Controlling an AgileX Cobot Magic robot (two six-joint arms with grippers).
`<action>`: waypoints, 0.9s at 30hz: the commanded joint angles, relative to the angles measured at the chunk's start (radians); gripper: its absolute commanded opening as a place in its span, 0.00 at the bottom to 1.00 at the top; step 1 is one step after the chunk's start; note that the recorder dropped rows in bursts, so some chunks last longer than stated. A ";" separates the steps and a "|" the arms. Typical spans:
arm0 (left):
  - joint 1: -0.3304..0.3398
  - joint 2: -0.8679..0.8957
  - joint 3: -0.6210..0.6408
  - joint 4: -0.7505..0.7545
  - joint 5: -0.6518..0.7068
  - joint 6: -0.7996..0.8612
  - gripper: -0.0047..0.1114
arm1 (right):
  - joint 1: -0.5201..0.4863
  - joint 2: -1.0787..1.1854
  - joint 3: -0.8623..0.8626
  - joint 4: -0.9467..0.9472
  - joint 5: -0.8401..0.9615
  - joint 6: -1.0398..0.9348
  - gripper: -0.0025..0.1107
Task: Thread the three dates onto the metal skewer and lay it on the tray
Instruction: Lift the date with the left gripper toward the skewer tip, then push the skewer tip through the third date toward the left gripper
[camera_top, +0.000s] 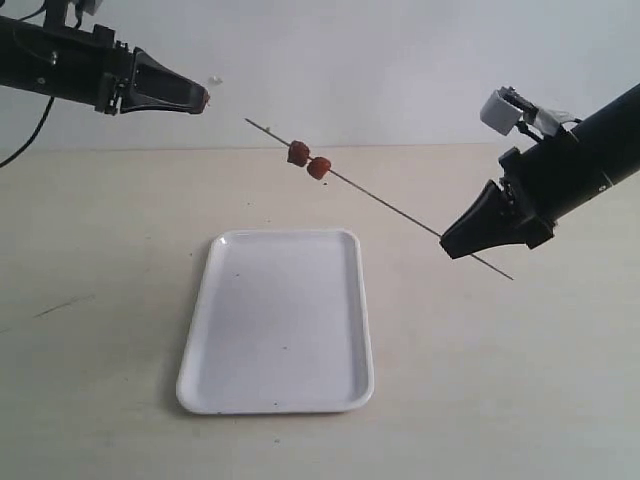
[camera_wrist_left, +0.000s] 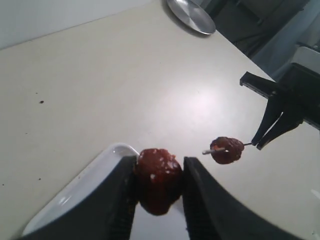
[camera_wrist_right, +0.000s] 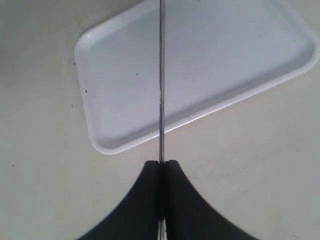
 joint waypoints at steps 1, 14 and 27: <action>-0.025 -0.011 -0.005 -0.006 0.008 -0.043 0.32 | 0.000 0.001 -0.007 0.005 0.011 -0.045 0.02; -0.097 -0.011 -0.002 0.050 0.008 -0.079 0.32 | 0.000 0.002 -0.007 0.010 0.011 -0.045 0.02; -0.092 -0.012 -0.002 0.052 0.008 -0.087 0.32 | 0.000 0.002 -0.007 -0.012 0.011 -0.043 0.02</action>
